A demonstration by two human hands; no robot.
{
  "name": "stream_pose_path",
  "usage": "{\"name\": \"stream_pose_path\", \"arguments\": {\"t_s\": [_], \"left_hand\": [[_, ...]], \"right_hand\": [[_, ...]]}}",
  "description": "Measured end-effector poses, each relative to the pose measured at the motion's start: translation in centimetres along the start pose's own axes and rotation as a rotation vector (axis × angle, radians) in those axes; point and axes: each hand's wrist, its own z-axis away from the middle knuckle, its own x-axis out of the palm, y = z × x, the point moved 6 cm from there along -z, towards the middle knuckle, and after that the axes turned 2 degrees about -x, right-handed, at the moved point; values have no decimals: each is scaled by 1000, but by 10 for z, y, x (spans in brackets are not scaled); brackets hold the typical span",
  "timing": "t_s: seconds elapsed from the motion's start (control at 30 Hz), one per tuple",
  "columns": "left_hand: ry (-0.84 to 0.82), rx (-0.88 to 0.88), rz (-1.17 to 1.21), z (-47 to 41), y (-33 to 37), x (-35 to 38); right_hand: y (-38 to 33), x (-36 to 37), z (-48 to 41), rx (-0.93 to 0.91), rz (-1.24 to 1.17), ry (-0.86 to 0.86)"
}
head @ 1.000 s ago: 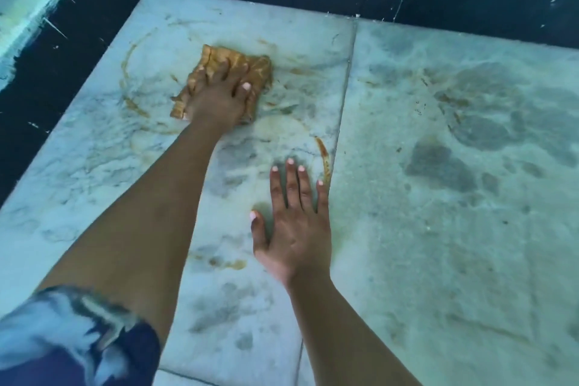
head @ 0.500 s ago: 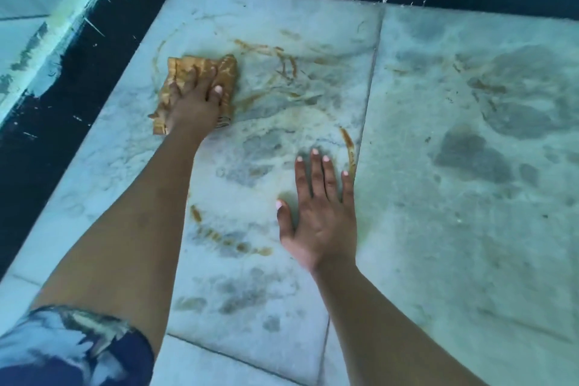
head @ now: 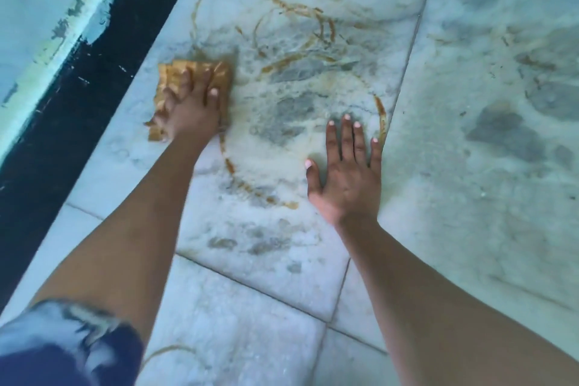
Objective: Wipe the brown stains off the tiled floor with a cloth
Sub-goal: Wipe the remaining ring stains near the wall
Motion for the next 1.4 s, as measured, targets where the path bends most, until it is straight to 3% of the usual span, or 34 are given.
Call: {"name": "stream_pose_path", "arguments": {"t_s": [0.13,0.27,0.33,0.43,0.57,0.7,0.77,0.83,0.93,1.0,1.07,1.27,1.4], "left_hand": [[-84,268,-90,37,48,26],[-88,515,-215,136,0,33],[-81,427,-186,153,-51,22],[-61,151,-156,122,-102,4],[-9,-63,-74,51,-74,-4],[-104,204,-123,70,-16,16],[-115,396,-181,120,-23,24],[-94,476,-175,158,-57,23],[-45,297,-106,145,-105,7],[-30,134,-58,112,-104,-1],[-21,79,-41,94,-86,0],[-50,267,-153,130,-52,20],[-56,321,-156,176,-52,28]], "right_hand": [[2,3,0,-6,27,-21],[2,2,0,-3,48,-36],[2,3,0,-4,61,-53],[3,2,0,-9,71,-60],[3,3,0,-6,75,-82],[2,3,-2,-15,57,-63],[2,4,-2,-13,63,-62],[4,4,-2,-11,70,-46],[5,6,0,-25,72,-28],[4,6,-3,-20,75,-39],[4,6,-5,-20,81,-43],[6,6,-8,-25,85,-47],[1,3,7,-89,31,-219]]}}
